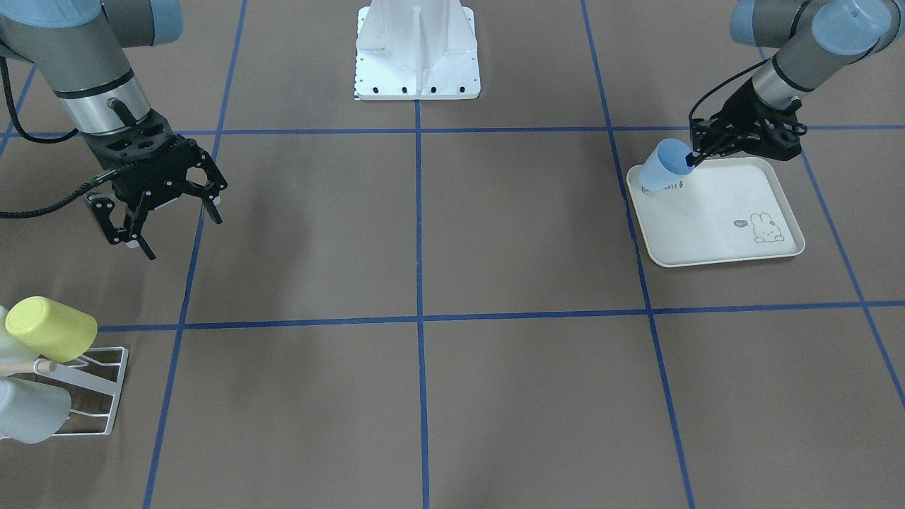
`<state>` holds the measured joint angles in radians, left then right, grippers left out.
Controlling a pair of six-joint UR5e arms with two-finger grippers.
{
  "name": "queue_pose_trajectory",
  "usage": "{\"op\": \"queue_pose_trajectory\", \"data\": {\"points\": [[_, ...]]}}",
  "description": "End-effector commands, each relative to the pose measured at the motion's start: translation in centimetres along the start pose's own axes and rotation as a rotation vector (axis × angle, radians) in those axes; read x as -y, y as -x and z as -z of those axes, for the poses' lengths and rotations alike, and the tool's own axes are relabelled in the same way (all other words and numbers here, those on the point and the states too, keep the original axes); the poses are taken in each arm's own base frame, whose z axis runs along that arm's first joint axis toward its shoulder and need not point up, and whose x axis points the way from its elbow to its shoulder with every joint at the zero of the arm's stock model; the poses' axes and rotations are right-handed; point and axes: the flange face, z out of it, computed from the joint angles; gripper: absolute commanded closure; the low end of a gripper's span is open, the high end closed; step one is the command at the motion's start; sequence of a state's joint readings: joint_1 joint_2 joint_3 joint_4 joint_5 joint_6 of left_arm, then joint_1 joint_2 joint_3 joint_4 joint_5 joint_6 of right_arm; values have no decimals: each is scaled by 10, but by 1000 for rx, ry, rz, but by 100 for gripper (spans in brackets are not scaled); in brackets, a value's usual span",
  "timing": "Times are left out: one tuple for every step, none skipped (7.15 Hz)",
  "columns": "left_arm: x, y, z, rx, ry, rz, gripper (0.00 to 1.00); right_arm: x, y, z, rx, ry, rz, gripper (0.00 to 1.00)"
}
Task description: Transfer IKEA cup to right arm and place on rack
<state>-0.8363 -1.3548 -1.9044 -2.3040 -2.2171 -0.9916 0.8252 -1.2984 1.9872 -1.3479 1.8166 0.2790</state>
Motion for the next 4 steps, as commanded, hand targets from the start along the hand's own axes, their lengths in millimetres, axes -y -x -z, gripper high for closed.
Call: {"op": "queue_pose_trajectory", "data": {"points": [[27, 12, 41, -10, -96, 49, 100, 16, 12, 3, 14, -27, 3, 0], [41, -6, 51, -45, -115, 45, 100, 24, 21, 3, 26, -40, 11, 0], [65, -35, 61, -80, -147, 80, 100, 31, 26, 4, 36, -61, 15, 0], [90, -77, 70, -149, -171, 195, 100, 36, 30, -2, 59, -124, 30, 0]]}}
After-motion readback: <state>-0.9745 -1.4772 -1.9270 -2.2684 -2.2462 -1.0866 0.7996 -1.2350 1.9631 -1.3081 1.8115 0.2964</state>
